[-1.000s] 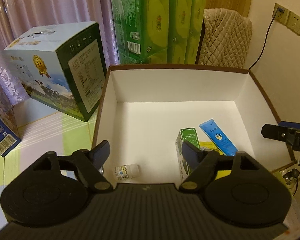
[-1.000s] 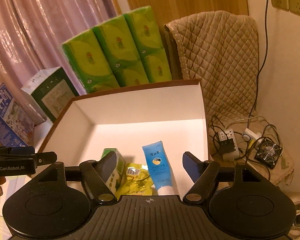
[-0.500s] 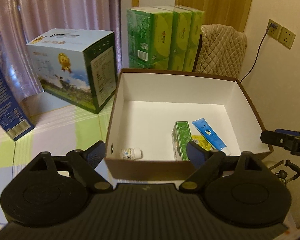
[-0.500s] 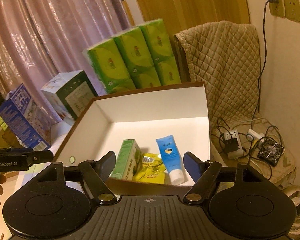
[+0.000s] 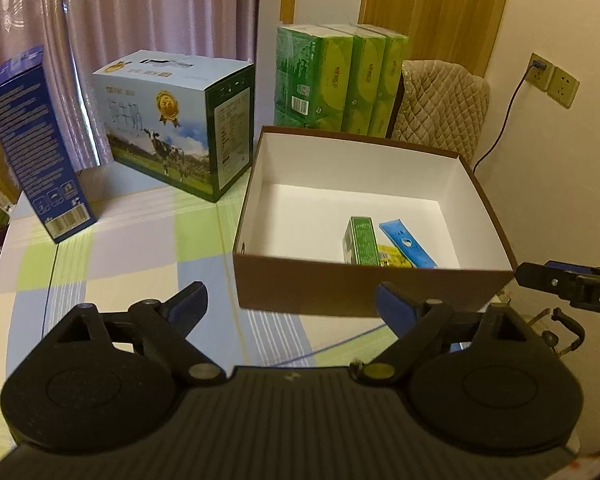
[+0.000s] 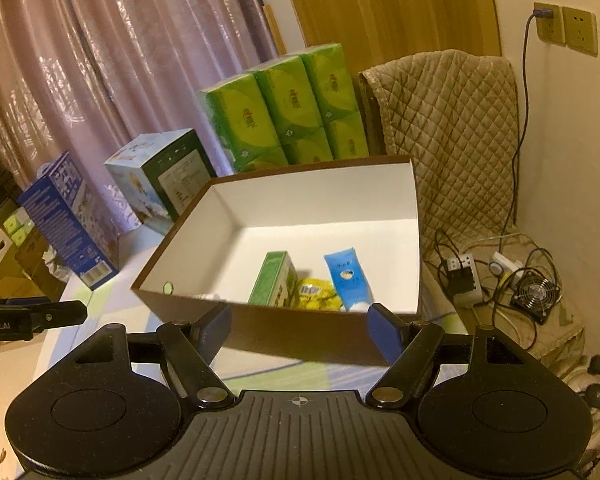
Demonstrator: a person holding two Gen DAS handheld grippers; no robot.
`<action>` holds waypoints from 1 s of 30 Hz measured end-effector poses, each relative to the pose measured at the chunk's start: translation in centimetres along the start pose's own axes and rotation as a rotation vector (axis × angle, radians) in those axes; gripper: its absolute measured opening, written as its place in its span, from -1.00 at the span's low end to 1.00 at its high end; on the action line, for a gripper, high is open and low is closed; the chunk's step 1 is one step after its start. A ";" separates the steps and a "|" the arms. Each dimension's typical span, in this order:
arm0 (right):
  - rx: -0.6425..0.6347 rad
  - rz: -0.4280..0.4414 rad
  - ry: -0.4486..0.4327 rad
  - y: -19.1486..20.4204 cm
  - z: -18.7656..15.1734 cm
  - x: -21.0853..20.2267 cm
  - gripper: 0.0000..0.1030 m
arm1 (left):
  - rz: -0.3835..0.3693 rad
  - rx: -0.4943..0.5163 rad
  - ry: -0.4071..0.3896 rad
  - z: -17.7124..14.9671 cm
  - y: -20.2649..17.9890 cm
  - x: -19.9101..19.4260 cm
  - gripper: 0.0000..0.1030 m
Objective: Organize objects
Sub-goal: 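Move both tools back from the box toward the remaining items on the table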
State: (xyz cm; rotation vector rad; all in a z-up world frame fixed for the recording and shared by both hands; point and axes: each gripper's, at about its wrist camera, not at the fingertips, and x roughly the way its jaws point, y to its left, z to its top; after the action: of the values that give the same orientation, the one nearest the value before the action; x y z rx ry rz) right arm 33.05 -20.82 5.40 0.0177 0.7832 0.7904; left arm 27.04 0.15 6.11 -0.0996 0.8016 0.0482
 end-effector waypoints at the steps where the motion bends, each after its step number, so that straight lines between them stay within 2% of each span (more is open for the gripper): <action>1: -0.002 0.000 0.002 0.1 -0.3 -0.3 0.40 | 0.000 -0.001 0.001 -0.3 0.1 -0.3 0.76; 10: -0.007 0.014 0.052 1.6 -3.6 -2.2 0.40 | -0.008 -0.014 0.025 -3.6 1.1 -2.8 0.76; 18: 0.009 0.028 0.117 2.7 -6.9 -2.9 0.40 | -0.001 -0.025 0.087 -6.9 2.0 -3.8 0.76; 30: 0.005 0.019 0.185 4.0 -10.0 -3.3 0.40 | 0.011 -0.055 0.131 -10.6 3.7 -5.1 0.76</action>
State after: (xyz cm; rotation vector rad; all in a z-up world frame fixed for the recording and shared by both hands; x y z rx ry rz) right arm 22.68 -22.74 1.43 -0.0442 0.9615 0.8157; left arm 15.63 2.69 2.21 -0.1517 0.9315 0.0747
